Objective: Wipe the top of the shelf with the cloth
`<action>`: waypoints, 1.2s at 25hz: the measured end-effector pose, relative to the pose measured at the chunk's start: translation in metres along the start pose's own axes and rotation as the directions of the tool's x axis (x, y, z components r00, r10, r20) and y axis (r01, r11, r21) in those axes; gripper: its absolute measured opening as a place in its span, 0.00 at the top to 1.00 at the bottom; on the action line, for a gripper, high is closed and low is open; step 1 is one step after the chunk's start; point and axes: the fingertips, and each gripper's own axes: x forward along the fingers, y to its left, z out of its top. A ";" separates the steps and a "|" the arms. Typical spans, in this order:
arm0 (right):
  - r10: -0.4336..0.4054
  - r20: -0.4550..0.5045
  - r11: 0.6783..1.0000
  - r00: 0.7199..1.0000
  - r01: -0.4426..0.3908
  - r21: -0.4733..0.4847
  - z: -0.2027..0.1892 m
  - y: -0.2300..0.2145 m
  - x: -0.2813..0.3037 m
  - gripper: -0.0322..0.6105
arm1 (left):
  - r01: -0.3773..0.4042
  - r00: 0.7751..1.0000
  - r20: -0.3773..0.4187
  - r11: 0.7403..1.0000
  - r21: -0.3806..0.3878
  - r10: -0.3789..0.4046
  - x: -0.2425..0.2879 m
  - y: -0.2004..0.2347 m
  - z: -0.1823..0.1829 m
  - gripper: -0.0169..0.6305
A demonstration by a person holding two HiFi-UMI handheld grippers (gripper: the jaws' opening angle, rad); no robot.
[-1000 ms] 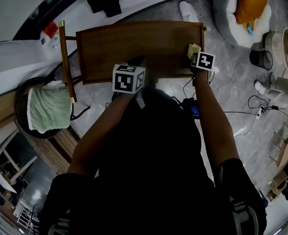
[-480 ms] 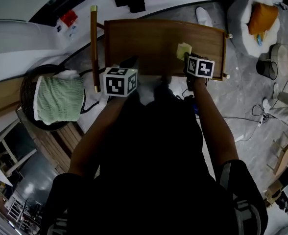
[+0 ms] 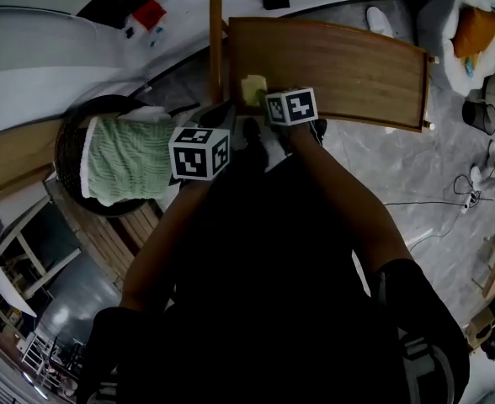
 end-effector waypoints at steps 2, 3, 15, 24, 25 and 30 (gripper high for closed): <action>0.012 -0.029 1.000 1.000 -0.013 -0.019 -0.008 0.015 0.020 0.88 | 0.007 1.000 -0.017 1.000 0.015 -0.007 -0.005 0.007 -0.008 0.95; 0.010 -0.045 0.999 0.999 -0.012 -0.030 -0.012 0.019 0.029 0.88 | 0.011 1.000 -0.026 1.000 0.023 -0.010 -0.006 0.009 -0.011 0.95; -0.083 -0.100 0.983 0.992 0.065 -0.169 -0.022 0.018 0.054 0.88 | 0.063 0.997 -0.058 0.997 0.050 -0.060 -0.004 -0.003 -0.020 0.95; -0.126 -0.112 0.983 0.986 0.109 -0.150 -0.041 -0.041 0.008 0.88 | 0.084 0.993 -0.080 0.996 0.026 -0.081 0.037 -0.042 -0.022 0.95; -0.126 -0.112 0.984 0.986 0.110 -0.137 -0.044 -0.049 0.001 0.88 | 0.089 0.993 -0.086 0.996 0.028 -0.087 0.045 -0.051 -0.022 0.95; -0.178 -0.108 0.980 0.978 0.167 -0.105 -0.054 -0.107 -0.043 0.88 | 0.112 0.987 -0.116 0.993 0.035 -0.107 0.081 -0.094 -0.019 0.95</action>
